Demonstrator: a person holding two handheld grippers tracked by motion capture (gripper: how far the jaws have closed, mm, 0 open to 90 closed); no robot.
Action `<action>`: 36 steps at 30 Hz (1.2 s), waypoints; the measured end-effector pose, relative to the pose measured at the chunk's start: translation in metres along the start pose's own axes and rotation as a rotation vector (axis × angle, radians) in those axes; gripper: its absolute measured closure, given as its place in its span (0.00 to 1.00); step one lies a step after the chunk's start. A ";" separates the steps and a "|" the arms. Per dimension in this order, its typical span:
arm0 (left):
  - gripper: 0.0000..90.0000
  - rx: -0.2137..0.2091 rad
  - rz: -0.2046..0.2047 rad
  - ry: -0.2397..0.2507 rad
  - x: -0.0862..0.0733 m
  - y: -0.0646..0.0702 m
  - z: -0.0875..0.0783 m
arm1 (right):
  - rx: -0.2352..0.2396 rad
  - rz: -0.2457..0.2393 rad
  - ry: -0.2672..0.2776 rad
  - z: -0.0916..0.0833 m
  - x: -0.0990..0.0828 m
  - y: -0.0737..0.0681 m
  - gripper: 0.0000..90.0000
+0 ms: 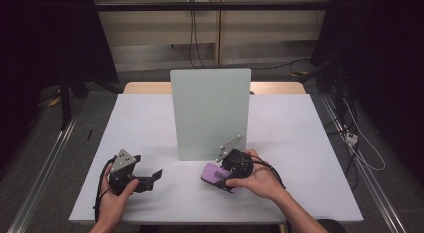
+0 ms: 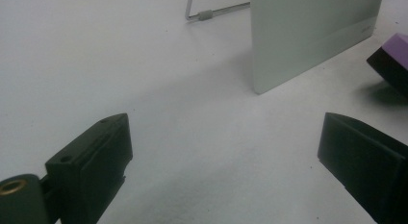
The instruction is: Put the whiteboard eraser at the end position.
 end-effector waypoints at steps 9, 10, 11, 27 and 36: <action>0.05 -0.002 0.002 -0.001 0.000 0.000 0.000 | 0.004 0.004 -0.008 0.009 0.001 0.000 0.46; 0.05 0.000 0.001 -0.001 0.000 0.000 0.000 | 0.001 0.000 -0.009 0.010 0.001 0.000 0.46; 0.06 -0.001 0.000 0.000 0.000 0.000 0.000 | -0.004 0.002 -0.008 0.011 0.001 0.000 0.46; 0.06 -0.004 0.000 -0.003 0.000 0.001 0.000 | -0.015 0.002 0.031 0.015 -0.001 0.001 0.45; 0.05 -0.002 -0.003 0.003 0.000 0.000 0.000 | 0.006 0.037 0.046 0.016 -0.001 0.002 0.32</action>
Point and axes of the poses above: each handheld gripper's, and its own axes: z roughly forward along the jaws, x roughly out of its top, y roughly to its right, the point moved 6 cm from there along z, roughly forward along the jaws, and after that the axes turned 7 degrees about -y, right-handed, at the moved point
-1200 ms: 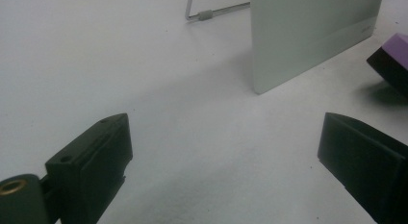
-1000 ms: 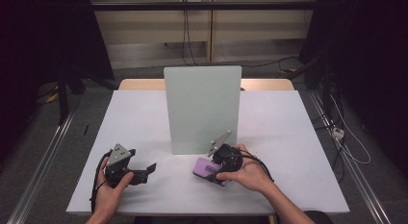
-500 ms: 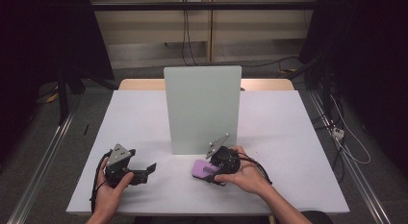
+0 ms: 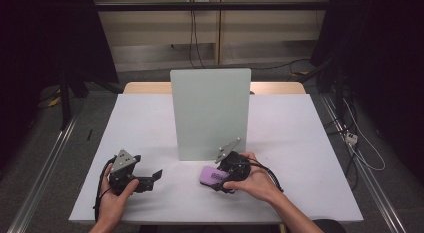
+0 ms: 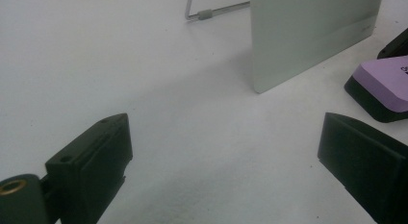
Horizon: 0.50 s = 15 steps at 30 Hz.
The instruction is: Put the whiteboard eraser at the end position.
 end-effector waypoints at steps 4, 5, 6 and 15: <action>0.06 0.001 -0.005 -0.001 0.000 0.000 0.000 | -0.010 0.009 -0.001 0.000 0.000 0.002 0.24; 0.05 0.001 -0.004 -0.001 0.000 0.000 0.000 | -0.012 0.009 -0.001 0.000 0.000 0.002 0.19; 0.05 0.000 0.001 -0.002 0.000 0.000 0.000 | -0.019 0.012 -0.004 0.001 -0.001 0.003 0.15; 0.05 0.005 0.001 -0.010 -0.001 -0.001 0.000 | -0.059 0.025 0.042 -0.005 0.001 0.006 0.10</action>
Point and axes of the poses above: each handheld gripper's, and its own axes: z roughly forward along the jaws, x roughly out of its top, y roughly to its right, the point moved 6 cm from there along z, roughly forward along the jaws, and after that the axes turned 7 degrees about -y, right-handed, at the moved point
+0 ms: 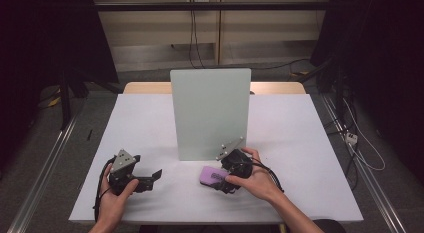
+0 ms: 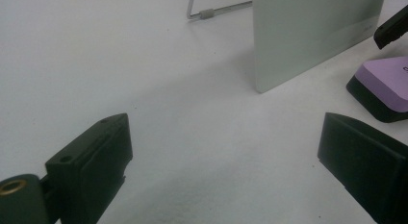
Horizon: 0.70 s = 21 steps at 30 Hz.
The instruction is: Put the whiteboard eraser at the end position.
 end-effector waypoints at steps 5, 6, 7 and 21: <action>0.05 0.001 -0.002 0.004 0.000 0.000 0.000 | -0.015 0.000 0.021 -0.003 0.000 0.001 0.09; 0.06 0.001 -0.002 0.003 0.000 0.000 0.000 | -0.014 0.006 0.031 -0.004 0.001 0.001 0.09; 0.05 0.001 -0.007 0.004 0.000 0.000 0.000 | -0.015 0.014 0.041 -0.005 0.001 0.002 0.09; 0.05 0.008 -0.012 0.007 0.001 -0.002 -0.001 | -0.084 0.094 0.158 -0.025 -0.002 0.013 0.09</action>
Point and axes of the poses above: each handheld gripper's, and its own axes: z roughly forward along the jaws, x roughly out of its top, y roughly to its right, the point moved 6 cm from there along z, roughly forward along the jaws, and after that the axes turned 7 degrees about -y, right-handed, at the moved point
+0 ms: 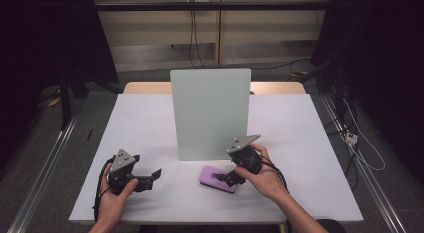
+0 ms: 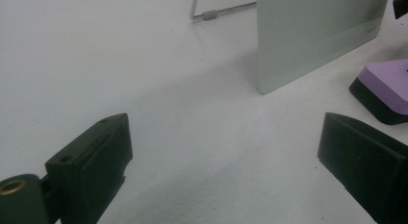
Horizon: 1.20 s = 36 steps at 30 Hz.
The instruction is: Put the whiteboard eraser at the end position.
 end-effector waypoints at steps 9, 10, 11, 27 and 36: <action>0.05 -0.001 0.001 0.003 0.000 -0.001 -0.001 | -0.068 0.060 0.060 -0.012 -0.010 0.009 0.10; 0.05 -0.001 0.000 0.006 0.000 -0.001 -0.001 | -0.071 0.064 0.069 -0.013 -0.013 0.011 0.10; 0.05 0.000 -0.002 0.010 0.001 -0.001 -0.001 | -0.074 0.078 0.076 -0.014 -0.015 0.013 0.10; 0.06 0.017 -0.016 0.003 0.000 -0.005 -0.003 | -0.206 0.256 0.137 -0.046 -0.062 0.050 0.10; 0.06 0.025 -0.021 0.010 0.000 -0.006 -0.003 | -0.248 0.350 0.152 -0.053 -0.091 0.062 0.10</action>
Point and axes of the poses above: each handheld gripper's, and its own axes: z roughly forward along the jaws, x roughly out of its top, y roughly to its right, the point moved 6 cm from there along z, roughly forward along the jaws, and after that the axes turned 7 degrees about -y, right-handed, at the moved point
